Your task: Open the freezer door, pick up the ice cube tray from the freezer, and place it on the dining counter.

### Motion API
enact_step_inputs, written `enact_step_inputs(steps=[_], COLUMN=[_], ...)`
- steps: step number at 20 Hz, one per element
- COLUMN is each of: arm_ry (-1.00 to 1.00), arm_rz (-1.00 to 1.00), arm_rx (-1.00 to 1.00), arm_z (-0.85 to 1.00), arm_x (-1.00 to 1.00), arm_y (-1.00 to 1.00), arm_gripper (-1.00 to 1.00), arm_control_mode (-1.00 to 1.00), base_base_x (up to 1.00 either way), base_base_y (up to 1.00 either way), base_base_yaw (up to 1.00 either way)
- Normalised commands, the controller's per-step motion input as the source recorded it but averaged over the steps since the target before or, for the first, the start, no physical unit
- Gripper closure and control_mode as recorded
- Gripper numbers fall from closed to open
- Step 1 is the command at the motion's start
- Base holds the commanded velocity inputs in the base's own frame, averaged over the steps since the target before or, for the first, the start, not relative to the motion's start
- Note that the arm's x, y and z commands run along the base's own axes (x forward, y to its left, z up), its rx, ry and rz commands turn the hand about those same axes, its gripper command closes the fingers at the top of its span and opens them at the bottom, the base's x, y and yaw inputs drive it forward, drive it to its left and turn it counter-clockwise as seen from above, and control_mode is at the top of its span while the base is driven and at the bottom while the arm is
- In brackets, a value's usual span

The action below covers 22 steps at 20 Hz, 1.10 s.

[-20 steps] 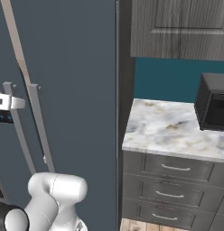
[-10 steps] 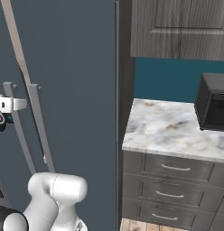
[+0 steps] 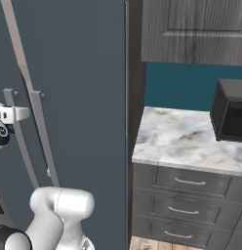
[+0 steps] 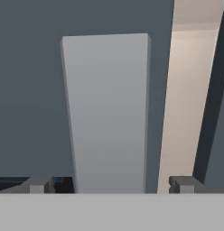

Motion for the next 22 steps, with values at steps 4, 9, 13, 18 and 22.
enact_step_inputs(steps=[4,9,13,18,22], arm_ry=[0.00,0.00,0.00,0.00,0.00], arm_rz=[0.00,0.00,0.00,0.00,0.00], arm_rx=[0.00,0.00,0.00,0.00,0.00], arm_z=[0.00,0.00,0.00,0.00,0.00], arm_x=[0.00,0.00,0.00,-0.05,-0.30], arm_y=[0.00,0.00,0.00,0.00,0.01], arm_gripper=[-1.00,-1.00,1.00,1.00,1.00], arm_control_mode=[-1.00,-1.00,-1.00,-1.00,-1.00], base_base_x=[0.00,0.00,0.00,0.00,0.00], base_base_y=[0.00,0.00,0.00,0.00,0.00], base_base_yaw=[0.00,0.00,0.00,0.00,0.00])
